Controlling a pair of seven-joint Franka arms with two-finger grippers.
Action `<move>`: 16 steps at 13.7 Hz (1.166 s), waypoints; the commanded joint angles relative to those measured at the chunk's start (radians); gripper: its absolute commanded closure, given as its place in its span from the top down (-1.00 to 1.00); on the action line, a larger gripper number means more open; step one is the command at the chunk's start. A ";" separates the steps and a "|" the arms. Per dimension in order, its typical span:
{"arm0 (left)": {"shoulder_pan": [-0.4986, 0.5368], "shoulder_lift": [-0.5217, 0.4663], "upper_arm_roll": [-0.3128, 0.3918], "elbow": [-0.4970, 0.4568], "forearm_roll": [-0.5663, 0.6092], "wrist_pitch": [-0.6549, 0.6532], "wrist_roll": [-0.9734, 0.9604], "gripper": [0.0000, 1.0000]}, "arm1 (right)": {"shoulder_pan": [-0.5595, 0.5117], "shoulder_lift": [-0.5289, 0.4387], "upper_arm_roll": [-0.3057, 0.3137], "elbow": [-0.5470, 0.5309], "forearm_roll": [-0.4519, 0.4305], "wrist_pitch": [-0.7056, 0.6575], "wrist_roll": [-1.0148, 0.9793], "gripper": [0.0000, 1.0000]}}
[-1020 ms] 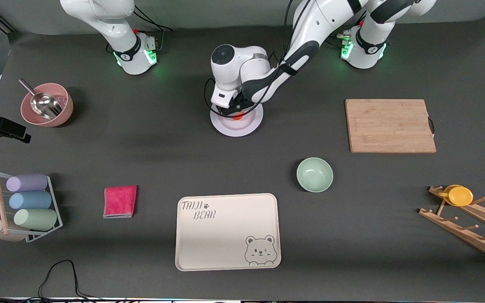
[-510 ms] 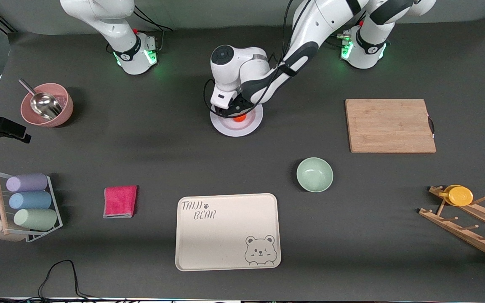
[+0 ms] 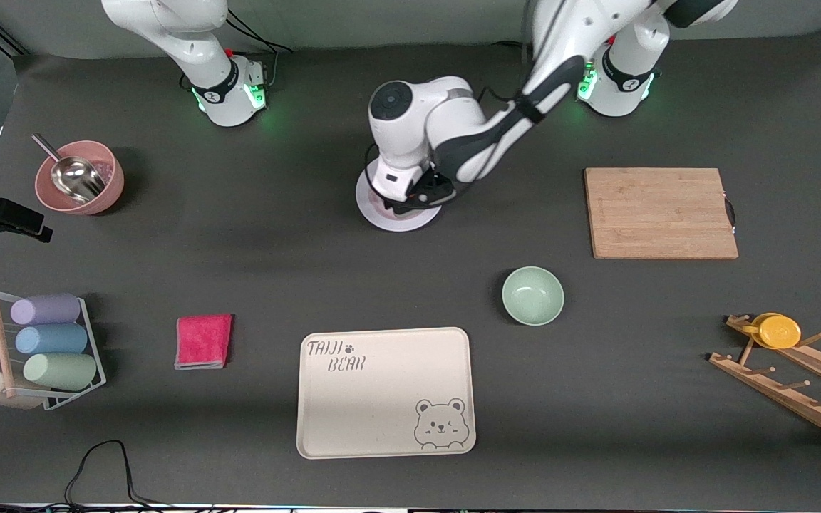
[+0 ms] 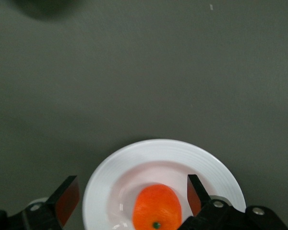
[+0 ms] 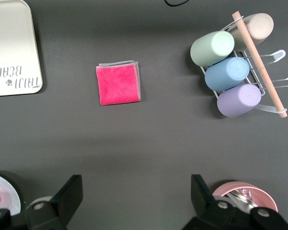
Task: Place orange and plate with both arms
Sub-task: 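Raise the left gripper away while the right gripper reaches toward the plate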
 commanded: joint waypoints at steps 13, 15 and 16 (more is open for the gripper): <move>1.481 -0.109 -0.666 0.051 -0.058 -0.375 1.044 1.00 | 0.331 -0.169 0.001 -0.314 0.187 0.178 0.300 1.00; 1.522 -0.109 -0.668 0.087 -0.056 -0.397 1.092 1.00 | 0.376 -0.178 -0.001 -0.354 0.310 0.215 0.339 1.00; 1.535 -0.109 -0.667 0.106 -0.056 -0.398 1.119 1.00 | 0.378 -0.183 -0.001 -0.381 0.357 0.236 0.339 1.00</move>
